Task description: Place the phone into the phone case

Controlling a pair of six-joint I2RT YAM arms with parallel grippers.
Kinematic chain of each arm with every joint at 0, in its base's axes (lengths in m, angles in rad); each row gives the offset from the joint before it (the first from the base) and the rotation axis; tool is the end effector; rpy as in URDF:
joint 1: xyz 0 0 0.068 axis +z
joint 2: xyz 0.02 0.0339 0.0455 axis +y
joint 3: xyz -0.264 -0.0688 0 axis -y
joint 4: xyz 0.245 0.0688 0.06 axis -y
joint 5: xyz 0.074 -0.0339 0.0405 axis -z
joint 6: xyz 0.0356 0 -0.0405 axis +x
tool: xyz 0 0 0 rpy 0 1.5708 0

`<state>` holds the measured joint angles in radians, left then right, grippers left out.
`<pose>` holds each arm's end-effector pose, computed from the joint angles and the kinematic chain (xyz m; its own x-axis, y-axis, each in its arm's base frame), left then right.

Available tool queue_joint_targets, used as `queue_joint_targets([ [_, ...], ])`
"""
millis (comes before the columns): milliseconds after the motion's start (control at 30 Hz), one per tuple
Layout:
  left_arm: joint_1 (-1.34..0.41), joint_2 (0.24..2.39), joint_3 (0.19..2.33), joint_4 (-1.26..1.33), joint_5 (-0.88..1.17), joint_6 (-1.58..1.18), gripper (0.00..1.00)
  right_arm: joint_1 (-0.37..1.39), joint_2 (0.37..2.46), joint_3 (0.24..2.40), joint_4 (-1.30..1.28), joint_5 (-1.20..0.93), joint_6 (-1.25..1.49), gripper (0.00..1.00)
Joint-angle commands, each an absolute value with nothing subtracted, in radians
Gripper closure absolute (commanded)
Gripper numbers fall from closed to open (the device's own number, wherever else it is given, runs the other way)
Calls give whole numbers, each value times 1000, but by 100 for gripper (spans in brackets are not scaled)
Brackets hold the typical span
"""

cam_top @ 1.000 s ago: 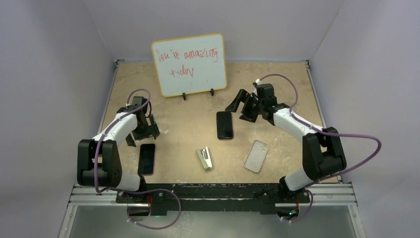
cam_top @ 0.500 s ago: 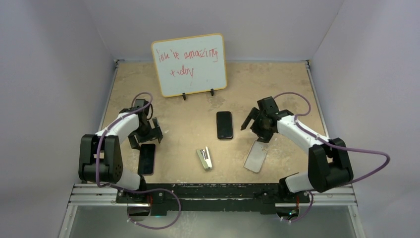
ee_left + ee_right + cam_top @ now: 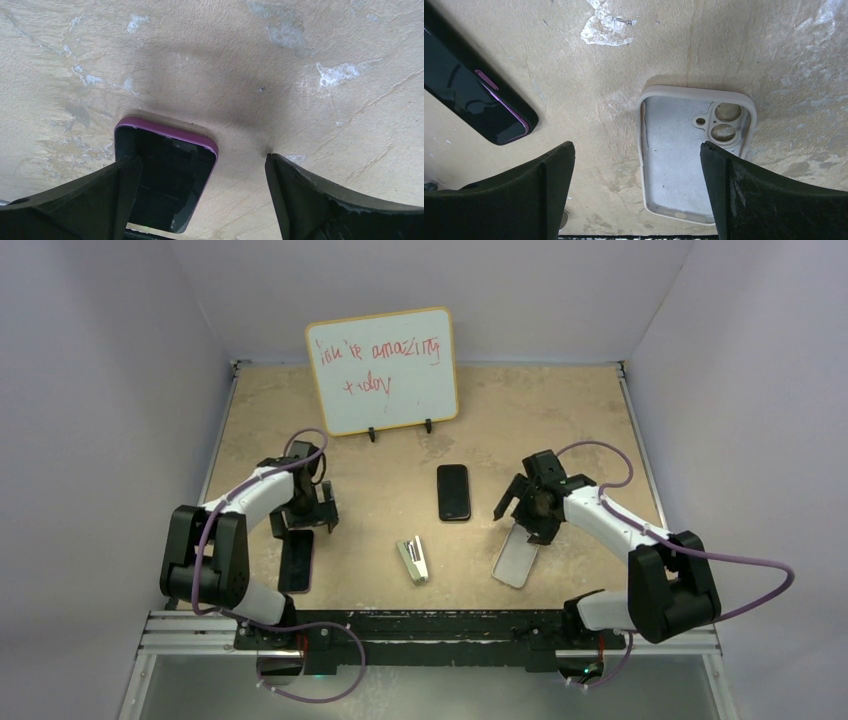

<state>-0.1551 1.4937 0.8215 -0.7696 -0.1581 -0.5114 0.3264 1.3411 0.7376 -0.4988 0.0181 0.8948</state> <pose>0.2407 -0.0320 0.1629 -0.9193 -0.3454 -0.1886 -0.3639 0.9285 0.0732 0.2324 0.0780 0.1831 -0.7728 0.5618 -0.2951 0.4635 0.8174 0.3421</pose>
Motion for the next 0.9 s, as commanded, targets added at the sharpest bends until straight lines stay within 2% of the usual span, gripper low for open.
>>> queue_joint_targets([
  [0, -164, 1488, 883, -794, -237, -503, 0, 328, 1335, 732, -527, 55, 893, 5],
  [100, -164, 1489, 890, -820, -307, -538, 0, 328, 1336, 726, -505, 30, 886, 5],
  [433, -149, 1595, 882, -805, -264, -520, 0, 332, 1347, 714, -468, 2, 865, 6],
  [667, -149, 1603, 881, -772, -219, -487, 5, 343, 1360, 683, -407, -35, 846, 13],
  [867, -150, 1547, 882, -723, -86, -457, 9, 385, 1337, 669, -289, -182, 749, 13],
])
